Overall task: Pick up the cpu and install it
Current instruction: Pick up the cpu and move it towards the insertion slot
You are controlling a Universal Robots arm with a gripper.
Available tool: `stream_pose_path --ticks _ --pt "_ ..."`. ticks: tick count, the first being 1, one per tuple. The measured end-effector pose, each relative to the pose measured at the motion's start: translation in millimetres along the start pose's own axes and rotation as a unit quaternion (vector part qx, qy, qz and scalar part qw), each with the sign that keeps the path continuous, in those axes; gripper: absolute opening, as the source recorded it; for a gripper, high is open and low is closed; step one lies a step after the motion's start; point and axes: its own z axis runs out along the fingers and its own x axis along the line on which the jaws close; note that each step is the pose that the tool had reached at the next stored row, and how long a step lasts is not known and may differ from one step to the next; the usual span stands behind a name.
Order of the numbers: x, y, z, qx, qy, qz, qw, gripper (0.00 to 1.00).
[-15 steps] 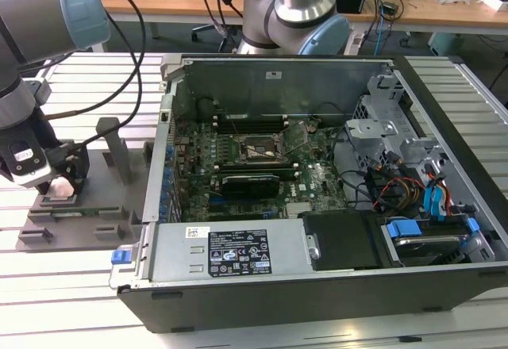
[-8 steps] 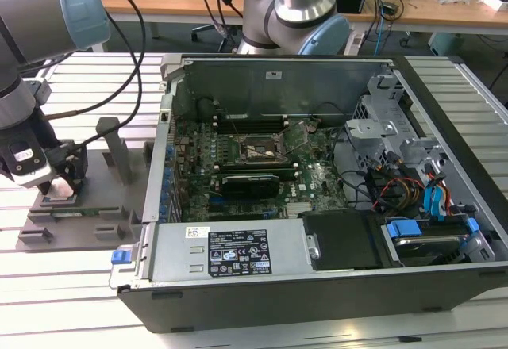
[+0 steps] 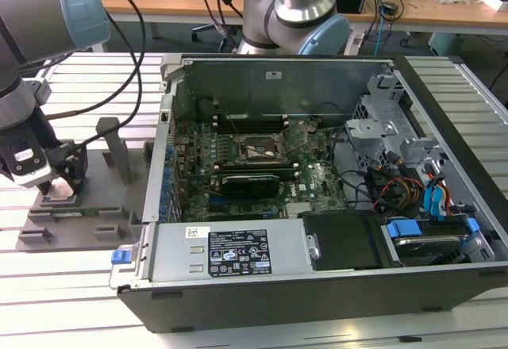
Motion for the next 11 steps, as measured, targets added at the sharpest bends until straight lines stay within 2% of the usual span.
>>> stream_pose_path --ticks 4,11 --pt "-0.2 0.0 -7.5 0.0 -0.0001 0.0 1.0 0.55" --pt "-0.2 0.0 -9.2 0.0007 0.0 0.0 1.0 0.55"
